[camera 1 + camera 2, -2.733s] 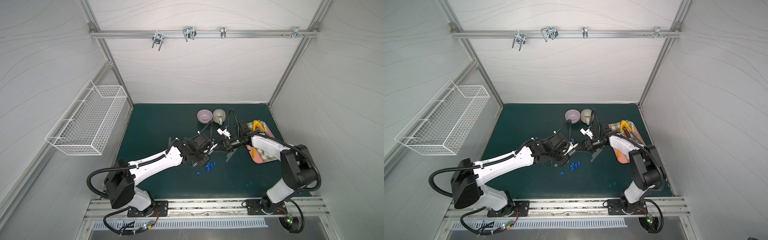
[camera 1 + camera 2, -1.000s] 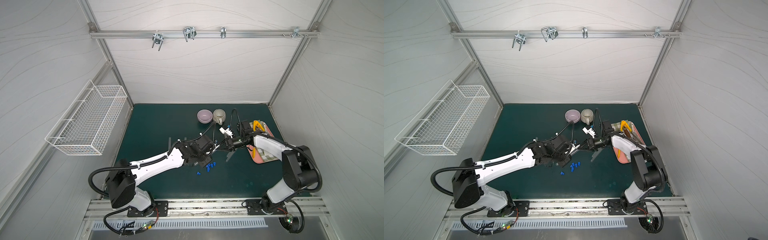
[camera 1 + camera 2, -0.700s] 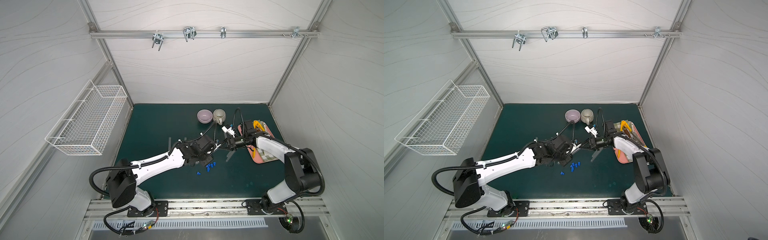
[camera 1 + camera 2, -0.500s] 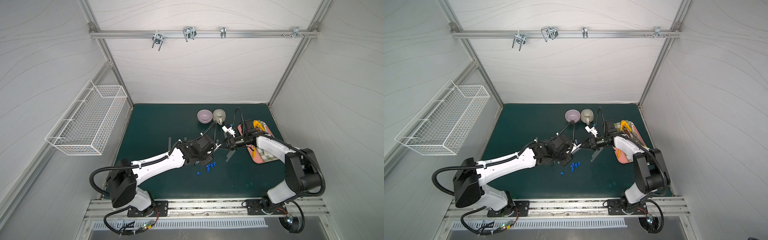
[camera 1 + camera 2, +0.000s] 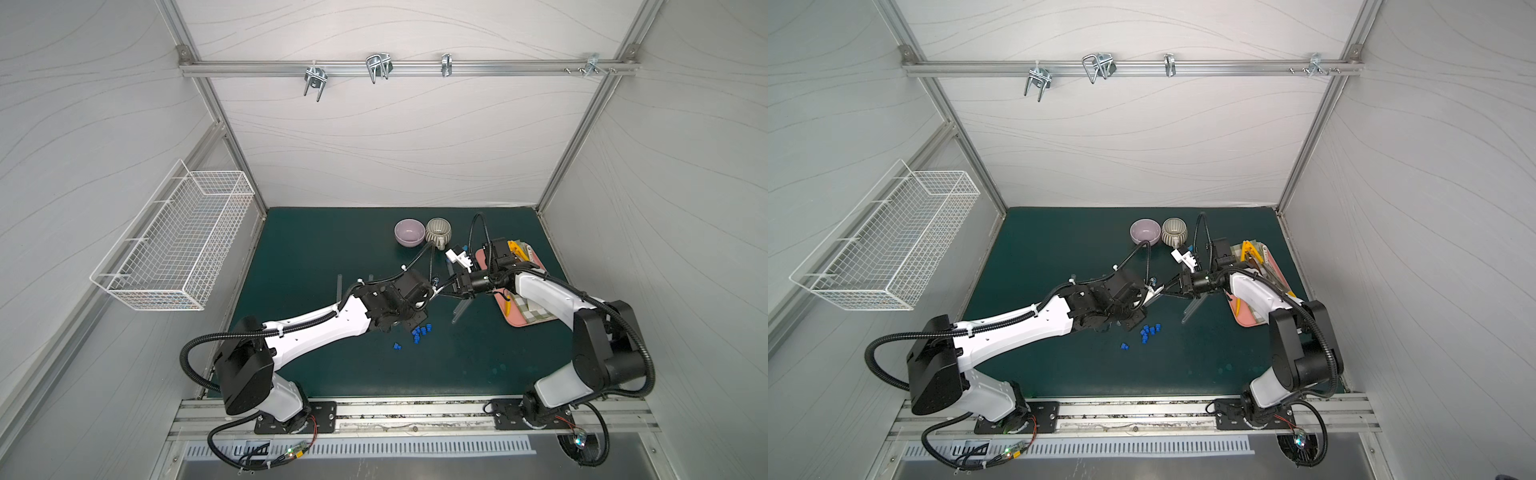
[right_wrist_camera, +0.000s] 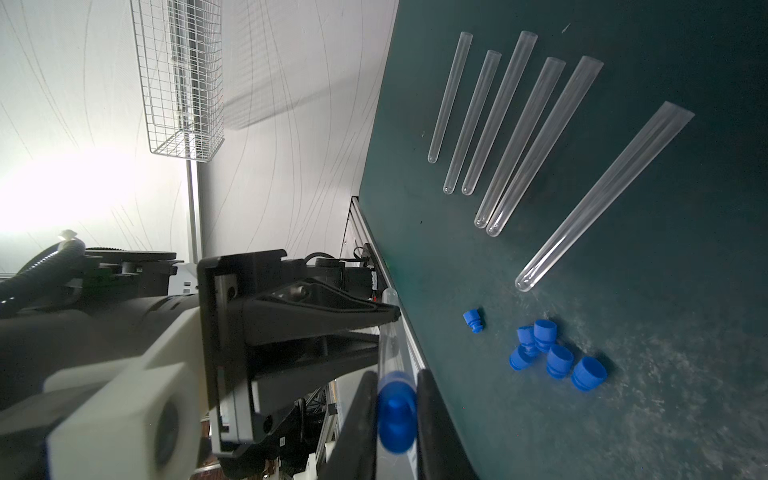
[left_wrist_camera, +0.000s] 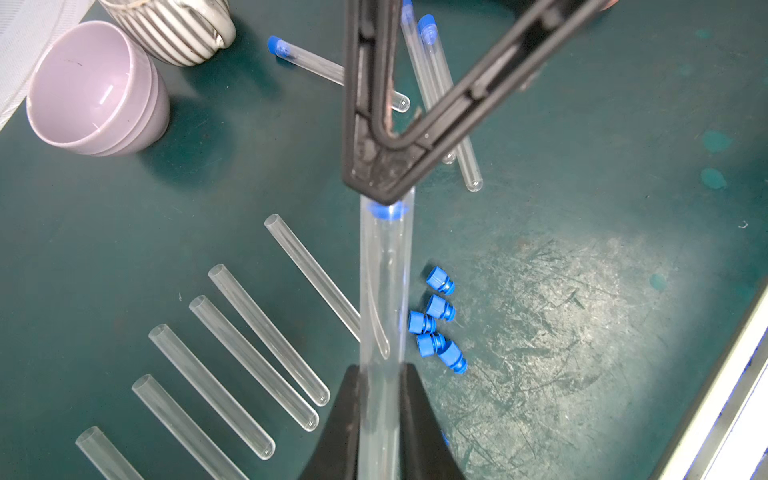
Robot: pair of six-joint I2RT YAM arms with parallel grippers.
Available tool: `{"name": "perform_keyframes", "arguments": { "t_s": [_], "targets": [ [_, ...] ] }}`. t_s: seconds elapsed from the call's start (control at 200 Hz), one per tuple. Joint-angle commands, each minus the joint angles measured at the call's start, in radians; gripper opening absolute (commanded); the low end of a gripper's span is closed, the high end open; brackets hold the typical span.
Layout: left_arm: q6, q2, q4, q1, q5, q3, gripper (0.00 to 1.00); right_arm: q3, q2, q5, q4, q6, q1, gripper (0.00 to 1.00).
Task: Remove stoppers from test tubes
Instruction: Open the stopper on the test tube.
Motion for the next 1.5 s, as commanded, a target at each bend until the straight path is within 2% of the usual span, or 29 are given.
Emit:
{"name": "perform_keyframes", "arguments": {
  "t_s": [0.0,0.065,0.315,0.55,0.625,0.805,1.121,1.246,1.391,1.496],
  "targets": [
    [0.005,0.020,-0.137,0.011,-0.080,0.000,0.05,0.033,-0.047,0.047,-0.097,-0.069,-0.030,0.02],
    [0.007,0.020,-0.136,0.011,-0.079,0.000,0.05,0.041,-0.047,0.064,-0.125,-0.088,-0.035,0.02],
    [0.011,0.026,-0.137,0.007,-0.091,-0.002,0.05,0.009,-0.054,-0.037,-0.006,-0.009,-0.047,0.02],
    [0.020,0.029,-0.137,0.001,-0.096,-0.001,0.05,0.004,-0.054,-0.069,0.041,0.032,-0.050,0.02],
    [0.022,0.031,-0.140,-0.001,-0.102,-0.002,0.05,0.013,-0.053,-0.047,0.020,0.019,-0.049,0.02],
    [0.019,0.032,-0.137,-0.003,-0.100,-0.005,0.05,0.071,-0.052,0.109,-0.163,-0.105,-0.049,0.02],
    [0.017,0.037,-0.138,-0.004,-0.099,-0.002,0.05,0.071,-0.051,0.127,-0.160,-0.101,-0.056,0.02],
    [0.019,0.040,-0.139,-0.003,-0.105,-0.002,0.05,0.084,-0.058,0.177,-0.195,-0.123,-0.061,0.02],
    [0.021,0.045,-0.140,-0.003,-0.108,0.002,0.05,0.054,-0.066,0.079,-0.122,-0.076,-0.088,0.02],
    [-0.002,0.037,-0.134,-0.002,-0.099,0.001,0.05,0.047,-0.065,0.093,-0.123,-0.082,-0.094,0.03]
  ]
}}
